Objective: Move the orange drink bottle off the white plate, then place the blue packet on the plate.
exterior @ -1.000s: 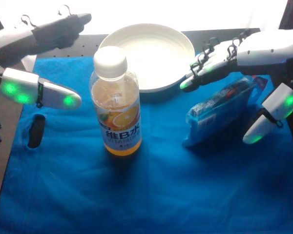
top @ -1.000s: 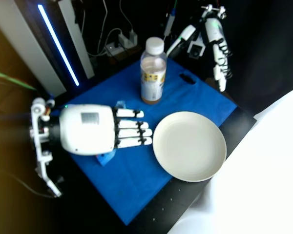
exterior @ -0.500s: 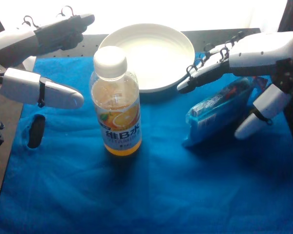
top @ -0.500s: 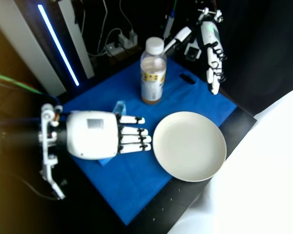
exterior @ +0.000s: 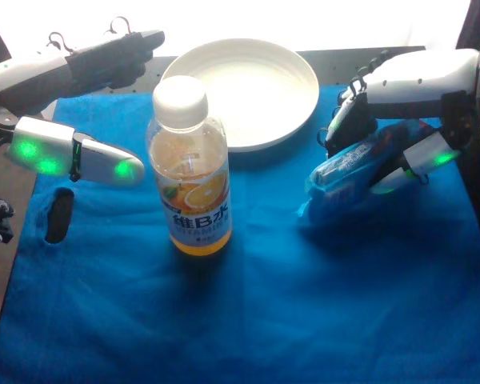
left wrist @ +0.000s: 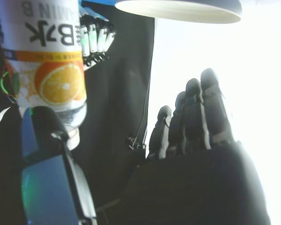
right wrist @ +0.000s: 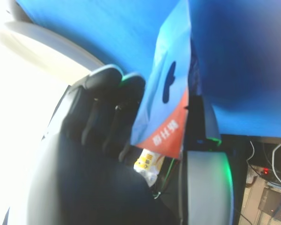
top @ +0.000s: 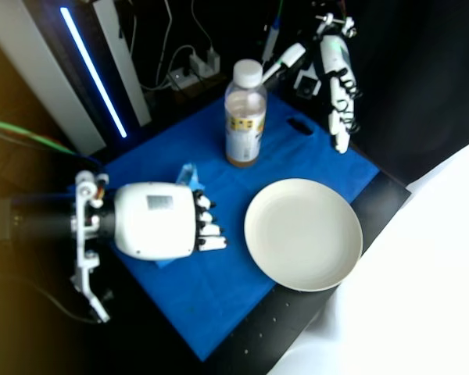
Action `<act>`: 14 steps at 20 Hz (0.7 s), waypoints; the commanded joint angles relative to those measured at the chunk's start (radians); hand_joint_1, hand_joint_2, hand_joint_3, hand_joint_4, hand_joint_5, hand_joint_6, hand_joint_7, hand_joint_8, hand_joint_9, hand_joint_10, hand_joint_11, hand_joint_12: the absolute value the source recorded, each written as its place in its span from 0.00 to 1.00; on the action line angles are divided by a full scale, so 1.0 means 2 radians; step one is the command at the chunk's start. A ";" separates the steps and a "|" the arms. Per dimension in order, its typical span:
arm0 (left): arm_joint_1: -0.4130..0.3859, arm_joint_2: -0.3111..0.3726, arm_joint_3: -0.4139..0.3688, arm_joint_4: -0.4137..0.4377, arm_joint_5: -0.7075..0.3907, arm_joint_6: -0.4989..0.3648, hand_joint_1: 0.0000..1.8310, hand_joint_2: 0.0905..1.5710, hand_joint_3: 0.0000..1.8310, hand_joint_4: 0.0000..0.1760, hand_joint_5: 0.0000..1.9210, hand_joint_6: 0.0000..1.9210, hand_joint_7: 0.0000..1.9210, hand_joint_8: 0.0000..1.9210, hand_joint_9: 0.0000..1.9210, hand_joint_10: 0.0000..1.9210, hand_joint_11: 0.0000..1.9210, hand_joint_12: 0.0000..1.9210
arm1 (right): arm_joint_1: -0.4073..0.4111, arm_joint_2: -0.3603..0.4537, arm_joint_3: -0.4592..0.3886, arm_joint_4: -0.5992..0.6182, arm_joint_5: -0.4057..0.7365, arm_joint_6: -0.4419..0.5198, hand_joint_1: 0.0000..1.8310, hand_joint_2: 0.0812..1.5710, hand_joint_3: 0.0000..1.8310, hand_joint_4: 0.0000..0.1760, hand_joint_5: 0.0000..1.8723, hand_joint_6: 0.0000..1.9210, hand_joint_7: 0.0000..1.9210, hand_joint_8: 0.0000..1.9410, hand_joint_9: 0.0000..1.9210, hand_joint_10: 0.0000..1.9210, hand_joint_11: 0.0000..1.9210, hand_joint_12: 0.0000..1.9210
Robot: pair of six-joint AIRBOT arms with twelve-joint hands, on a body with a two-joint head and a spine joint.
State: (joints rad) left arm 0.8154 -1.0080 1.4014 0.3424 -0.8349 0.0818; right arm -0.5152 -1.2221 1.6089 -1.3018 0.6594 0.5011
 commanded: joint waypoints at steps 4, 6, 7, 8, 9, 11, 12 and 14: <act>-0.004 0.006 0.007 -0.022 -0.043 -0.006 0.42 0.46 0.00 0.62 0.00 0.00 0.05 0.01 0.09 0.00 0.09 0.04 | 0.043 0.008 0.006 0.034 0.025 0.002 0.68 0.72 0.00 0.00 0.52 0.40 0.47 0.70 0.34 0.82 0.21 1.00; -0.005 0.005 0.010 -0.021 -0.039 -0.006 0.41 0.46 0.00 0.55 0.00 0.00 0.07 0.00 0.09 0.00 0.09 0.05 | 0.062 0.006 0.015 0.036 0.025 0.002 0.66 0.72 0.00 0.00 0.49 0.49 0.49 0.62 0.45 0.58 0.32 0.86; -0.005 0.005 0.011 -0.022 -0.038 -0.006 0.40 0.47 0.00 0.51 0.00 0.00 0.06 0.00 0.09 0.00 0.09 0.05 | 0.078 0.003 0.021 0.036 0.025 0.002 0.66 0.72 0.00 0.00 0.47 0.53 0.49 0.61 0.47 0.50 0.33 0.81; -0.005 0.005 0.011 -0.022 -0.038 -0.006 0.40 0.47 0.00 0.57 0.00 0.00 0.05 0.00 0.08 0.00 0.08 0.05 | 0.091 0.001 0.026 0.036 0.025 0.002 0.67 0.73 0.00 0.00 0.46 0.52 0.47 0.67 0.44 0.58 0.30 0.88; -0.005 0.005 0.012 -0.022 -0.038 -0.006 0.40 0.47 0.00 0.61 0.00 0.00 0.04 0.00 0.08 0.00 0.08 0.05 | 0.099 -0.005 0.033 0.036 0.025 0.002 0.66 0.75 0.00 0.00 0.45 0.54 0.44 0.72 0.41 0.65 0.30 0.92; -0.005 0.004 0.012 -0.021 -0.036 -0.006 0.39 0.47 0.00 0.68 0.00 0.00 0.03 0.00 0.08 0.00 0.08 0.05 | 0.102 -0.029 0.054 0.042 0.025 0.002 0.67 0.72 0.00 0.00 0.48 0.49 0.49 0.63 0.42 0.58 0.24 0.84; -0.005 0.004 0.013 -0.021 -0.036 -0.006 0.39 0.47 0.00 0.71 0.00 0.00 0.04 0.00 0.08 0.00 0.08 0.05 | 0.103 -0.043 0.066 0.045 0.025 0.002 0.68 0.72 0.00 0.00 0.50 0.44 0.48 0.67 0.41 0.60 0.23 0.87; -0.007 0.004 0.013 -0.019 -0.036 -0.006 0.39 0.46 0.00 0.67 0.00 0.00 0.05 0.01 0.08 0.00 0.07 0.05 | 0.103 -0.070 0.091 0.053 0.023 0.002 0.63 0.71 0.00 0.00 0.50 0.53 0.48 0.96 0.54 0.98 0.57 0.99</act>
State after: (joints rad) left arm 0.8150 -1.0008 1.4231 0.3447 -0.8059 0.0795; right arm -0.3271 -1.3762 1.7950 -1.2793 0.6651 0.4984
